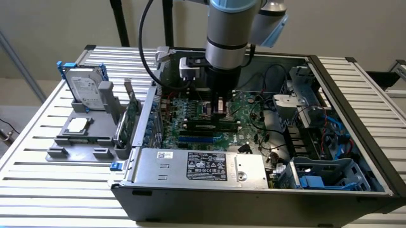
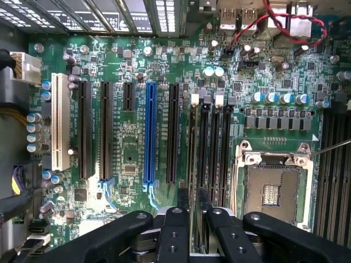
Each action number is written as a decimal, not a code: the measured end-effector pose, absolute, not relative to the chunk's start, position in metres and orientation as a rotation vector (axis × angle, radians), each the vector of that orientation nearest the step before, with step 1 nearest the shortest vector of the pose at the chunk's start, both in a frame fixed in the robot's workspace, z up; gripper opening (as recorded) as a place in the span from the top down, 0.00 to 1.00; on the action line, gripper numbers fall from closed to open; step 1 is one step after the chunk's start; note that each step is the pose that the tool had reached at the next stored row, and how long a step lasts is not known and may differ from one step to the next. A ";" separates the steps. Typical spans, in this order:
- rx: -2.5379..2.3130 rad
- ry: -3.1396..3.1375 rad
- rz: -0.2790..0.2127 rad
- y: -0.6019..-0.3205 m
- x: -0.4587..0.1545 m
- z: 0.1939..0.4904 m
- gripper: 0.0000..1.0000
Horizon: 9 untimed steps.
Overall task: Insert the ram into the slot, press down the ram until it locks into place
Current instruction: 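Insert the ram into the slot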
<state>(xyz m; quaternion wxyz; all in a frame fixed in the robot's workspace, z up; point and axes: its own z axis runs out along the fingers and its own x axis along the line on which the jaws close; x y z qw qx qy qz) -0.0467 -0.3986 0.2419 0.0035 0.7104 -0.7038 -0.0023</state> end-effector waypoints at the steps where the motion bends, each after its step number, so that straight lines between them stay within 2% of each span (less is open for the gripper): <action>1: 2.227 -2.206 -0.007 -0.399 -0.047 0.243 0.79; 9: 2.227 -2.206 -0.007 -0.399 -0.047 0.247 0.79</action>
